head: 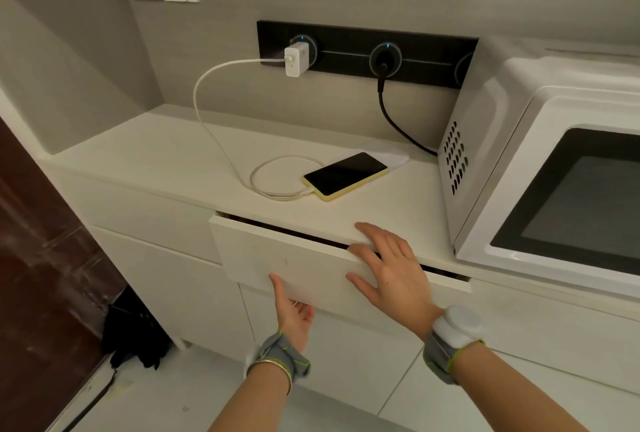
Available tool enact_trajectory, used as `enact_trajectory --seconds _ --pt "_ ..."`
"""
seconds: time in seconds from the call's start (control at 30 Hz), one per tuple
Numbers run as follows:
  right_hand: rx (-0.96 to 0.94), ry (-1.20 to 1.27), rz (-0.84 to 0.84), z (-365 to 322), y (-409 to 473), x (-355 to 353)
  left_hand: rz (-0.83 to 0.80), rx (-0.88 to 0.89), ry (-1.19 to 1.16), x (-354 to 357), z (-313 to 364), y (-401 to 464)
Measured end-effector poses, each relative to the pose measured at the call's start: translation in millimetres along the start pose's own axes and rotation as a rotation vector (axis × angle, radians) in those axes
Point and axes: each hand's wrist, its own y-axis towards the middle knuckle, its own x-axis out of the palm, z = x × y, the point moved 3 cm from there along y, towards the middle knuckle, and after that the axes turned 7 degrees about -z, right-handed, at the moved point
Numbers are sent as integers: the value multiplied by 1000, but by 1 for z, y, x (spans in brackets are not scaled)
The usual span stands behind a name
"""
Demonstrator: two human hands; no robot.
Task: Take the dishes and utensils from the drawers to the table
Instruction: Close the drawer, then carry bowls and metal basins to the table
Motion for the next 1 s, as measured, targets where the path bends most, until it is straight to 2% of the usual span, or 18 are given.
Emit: enact_trajectory --seconds 0.13,0.2,0.23,0.27,0.3,0.37,0.4,0.43,0.47,0.53,0.77,1.0 --pt "79 101 -41 -1 4 0 -29 -14 48 -1 1 -6" --pt "112 148 -68 0 6 0 80 77 294 -1 6 -17" --pt "127 161 -77 0 6 0 207 203 477 -3 10 -24" --pt "138 174 -83 0 7 1 307 407 631 -2 17 -33" --pt "145 185 -88 0 8 1 305 662 739 6 26 -47" --pt "154 197 -96 -1 9 0 72 1154 987 33 41 -75" --pt "157 199 -97 -1 10 1 -50 1317 1175 49 47 -83" --pt "161 201 -98 -1 10 1 -133 1408 1382 63 51 -88" --pt "164 202 -99 -2 10 1 -181 1443 1565 75 53 -90" --pt "168 207 -104 -2 10 0 -223 1387 1766 85 54 -93" --pt "207 245 -107 -8 10 -4 -268 1193 2003 89 53 -88" --pt "184 309 -140 -35 -11 -10 -283 1161 2147 74 47 -95"
